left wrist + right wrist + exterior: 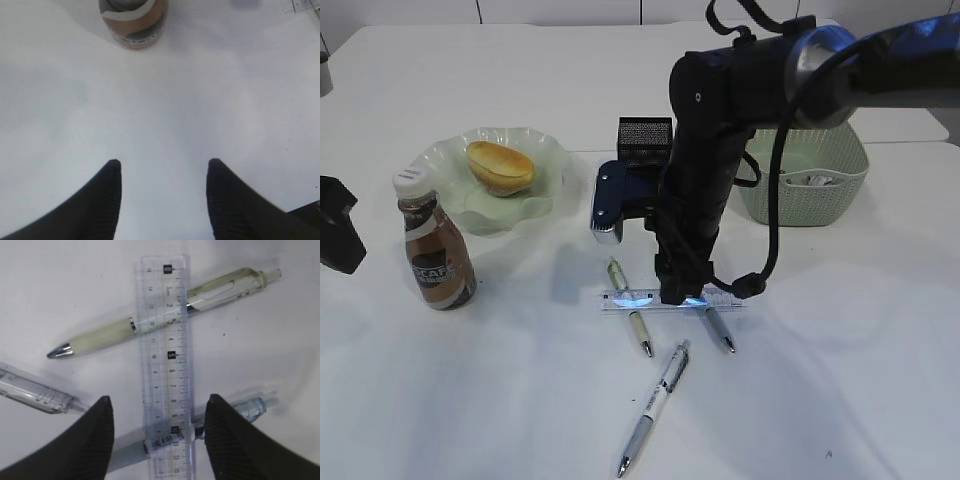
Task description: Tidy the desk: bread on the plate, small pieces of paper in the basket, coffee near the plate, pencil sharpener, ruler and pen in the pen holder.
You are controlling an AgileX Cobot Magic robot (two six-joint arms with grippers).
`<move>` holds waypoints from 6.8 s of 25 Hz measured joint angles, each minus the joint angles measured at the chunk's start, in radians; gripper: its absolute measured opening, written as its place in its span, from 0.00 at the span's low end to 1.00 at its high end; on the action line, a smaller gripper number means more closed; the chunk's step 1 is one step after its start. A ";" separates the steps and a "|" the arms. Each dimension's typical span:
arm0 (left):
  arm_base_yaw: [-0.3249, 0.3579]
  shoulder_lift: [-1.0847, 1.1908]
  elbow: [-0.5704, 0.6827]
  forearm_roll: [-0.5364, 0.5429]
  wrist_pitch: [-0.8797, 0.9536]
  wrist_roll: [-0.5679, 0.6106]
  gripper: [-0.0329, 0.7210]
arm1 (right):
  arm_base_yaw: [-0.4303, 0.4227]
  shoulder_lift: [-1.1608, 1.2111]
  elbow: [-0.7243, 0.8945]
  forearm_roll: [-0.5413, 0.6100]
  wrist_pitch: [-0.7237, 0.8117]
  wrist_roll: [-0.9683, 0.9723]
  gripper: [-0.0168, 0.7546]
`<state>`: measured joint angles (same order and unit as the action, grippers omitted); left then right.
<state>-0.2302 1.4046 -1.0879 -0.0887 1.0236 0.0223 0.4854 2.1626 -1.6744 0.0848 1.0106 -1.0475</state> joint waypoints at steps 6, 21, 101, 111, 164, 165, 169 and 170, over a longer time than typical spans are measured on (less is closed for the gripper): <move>0.000 0.000 0.000 0.000 -0.001 0.000 0.55 | 0.000 0.038 -0.002 0.000 -0.028 -0.010 0.61; 0.000 0.000 0.040 0.000 -0.030 0.000 0.55 | 0.000 0.083 -0.006 0.014 -0.084 -0.020 0.61; 0.000 0.000 0.040 0.000 -0.042 -0.001 0.50 | 0.000 0.005 -0.085 0.114 -0.051 -0.023 0.41; 0.000 0.000 0.040 0.000 -0.042 -0.001 0.50 | -0.009 -0.031 -0.151 0.314 -0.068 -0.023 0.41; 0.000 0.000 0.040 -0.014 -0.084 -0.001 0.49 | -0.194 0.148 -0.275 1.715 -0.742 -0.873 0.41; 0.000 0.000 0.040 -0.014 -0.084 -0.001 0.49 | -0.194 0.156 -0.283 1.720 -0.738 -0.882 0.41; 0.000 0.000 0.040 -0.014 -0.090 -0.001 0.49 | -0.194 0.173 -0.294 1.726 -0.733 -0.893 0.41; 0.000 0.000 0.040 -0.014 -0.090 -0.001 0.49 | -0.194 0.177 -0.294 1.726 -0.733 -0.896 0.41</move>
<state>-0.2302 1.4046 -1.0482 -0.1024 0.9340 0.0214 0.2916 2.3396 -1.9687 1.8108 0.2776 -1.9431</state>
